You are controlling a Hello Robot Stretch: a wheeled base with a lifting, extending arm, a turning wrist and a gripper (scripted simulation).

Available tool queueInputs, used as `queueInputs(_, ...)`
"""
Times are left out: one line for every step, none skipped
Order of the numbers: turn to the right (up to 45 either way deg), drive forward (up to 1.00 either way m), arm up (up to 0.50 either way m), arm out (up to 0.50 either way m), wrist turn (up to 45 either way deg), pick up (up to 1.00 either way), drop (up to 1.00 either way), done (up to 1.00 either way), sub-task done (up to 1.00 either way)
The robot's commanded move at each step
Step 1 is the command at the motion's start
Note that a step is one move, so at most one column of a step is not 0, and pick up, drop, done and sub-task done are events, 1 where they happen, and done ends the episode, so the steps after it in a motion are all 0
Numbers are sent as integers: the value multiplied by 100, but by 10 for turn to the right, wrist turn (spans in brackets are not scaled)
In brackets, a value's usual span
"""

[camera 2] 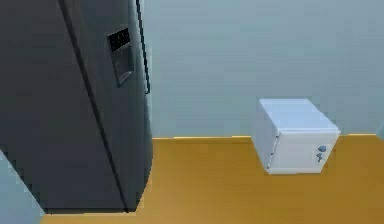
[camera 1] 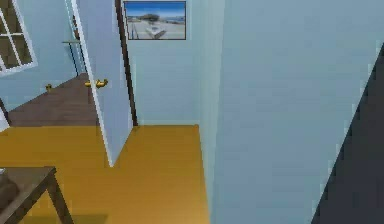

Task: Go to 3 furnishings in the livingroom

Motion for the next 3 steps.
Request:
queueInputs(0, 60, 0, 0, 0, 0, 0, 0, 0)
queueInputs(-450, 0, 0, 0, 0, 0, 0, 0, 0)
queueInputs(0, 85, 0, 0, 0, 0, 0, 0, 0)
